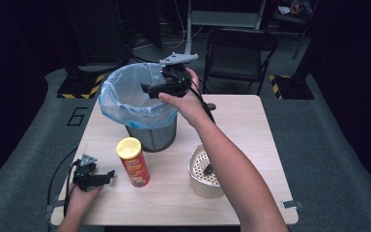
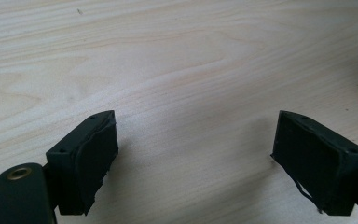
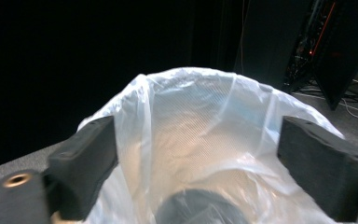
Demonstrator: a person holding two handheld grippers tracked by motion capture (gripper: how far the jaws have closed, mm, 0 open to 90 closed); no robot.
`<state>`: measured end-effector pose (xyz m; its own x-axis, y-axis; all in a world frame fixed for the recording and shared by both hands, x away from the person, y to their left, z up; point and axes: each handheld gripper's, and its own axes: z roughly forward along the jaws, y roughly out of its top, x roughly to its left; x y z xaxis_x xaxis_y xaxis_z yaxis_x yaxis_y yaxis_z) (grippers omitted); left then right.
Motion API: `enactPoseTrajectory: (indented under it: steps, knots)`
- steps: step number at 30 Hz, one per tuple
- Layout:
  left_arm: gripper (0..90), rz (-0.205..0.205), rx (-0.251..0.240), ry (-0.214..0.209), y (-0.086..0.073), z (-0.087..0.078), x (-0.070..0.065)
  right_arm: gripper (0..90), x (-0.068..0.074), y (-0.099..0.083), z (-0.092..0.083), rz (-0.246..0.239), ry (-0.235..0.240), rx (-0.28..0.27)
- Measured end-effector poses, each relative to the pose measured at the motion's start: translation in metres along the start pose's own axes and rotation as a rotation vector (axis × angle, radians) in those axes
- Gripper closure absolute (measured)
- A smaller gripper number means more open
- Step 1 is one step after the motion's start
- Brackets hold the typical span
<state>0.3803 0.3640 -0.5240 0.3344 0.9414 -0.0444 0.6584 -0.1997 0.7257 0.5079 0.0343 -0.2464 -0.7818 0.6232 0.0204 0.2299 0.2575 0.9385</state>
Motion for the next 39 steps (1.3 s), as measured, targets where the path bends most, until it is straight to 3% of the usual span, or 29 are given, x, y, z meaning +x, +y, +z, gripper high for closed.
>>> enactPoseTrajectory:
  steps: [3,4,5,8,11,13,16,20,23,26,32,34,35,39]
  knots:
    - [13.5,-0.011,-0.006,-0.020,0.003,-0.007,0.000,18.4,-0.007,-0.008,-0.018,0.000,0.001,-0.003]
    - [13.5,-0.026,-0.029,-0.033,0.005,-0.010,-0.001,18.4,-0.007,-0.008,-0.018,0.000,0.001,-0.003]
    - [13.5,-0.022,-0.047,-0.040,0.008,-0.014,-0.001,19.4,-0.011,-0.014,-0.030,-0.007,-0.017,-0.006]
    - [13.6,-0.015,-0.052,-0.043,0.010,-0.018,-0.003,21.5,-0.015,-0.020,-0.041,-0.017,-0.028,-0.009]
    - [13.9,0.008,-0.041,-0.089,0.011,-0.026,-0.007,22.3,-0.019,-0.033,-0.064,-0.020,-0.038,-0.011]
    - [13.9,0.019,-0.049,-0.083,0.012,-0.031,-0.010,22.5,-0.020,-0.040,-0.075,-0.044,-0.070,0.019]
    - [13.8,0.017,-0.055,-0.094,0.013,-0.037,-0.011,23.1,-0.022,-0.055,-0.089,-0.045,-0.078,0.007]
    - [13.4,0.011,-0.096,-0.115,0.020,-0.050,-0.015,23.7,-0.026,-0.072,-0.102,-0.040,-0.098,0.008]
    - [13.4,0.016,-0.096,-0.125,0.022,-0.054,-0.016,23.7,-0.028,-0.079,-0.107,-0.051,-0.106,0.012]
    - [13.4,0.029,-0.085,-0.147,0.026,-0.060,-0.019,24.3,-0.029,-0.088,-0.116,-0.027,-0.085,0.001]
    - [13.1,0.044,-0.118,-0.186,0.026,-0.072,-0.030,28.2,-0.022,-0.109,-0.135,-0.016,-0.038,0.012]
    - [13.1,0.052,-0.125,-0.206,0.026,-0.076,-0.034,28.5,-0.020,-0.118,-0.141,-0.011,-0.042,0.015]
    - [13.1,0.056,-0.128,-0.222,0.026,-0.078,-0.036,28.6,-0.017,-0.130,-0.147,-0.025,-0.066,0.026]
    - [13.1,0.073,-0.139,-0.254,0.026,-0.080,-0.044,28.7,-0.015,-0.143,-0.152,-0.016,-0.085,0.035]
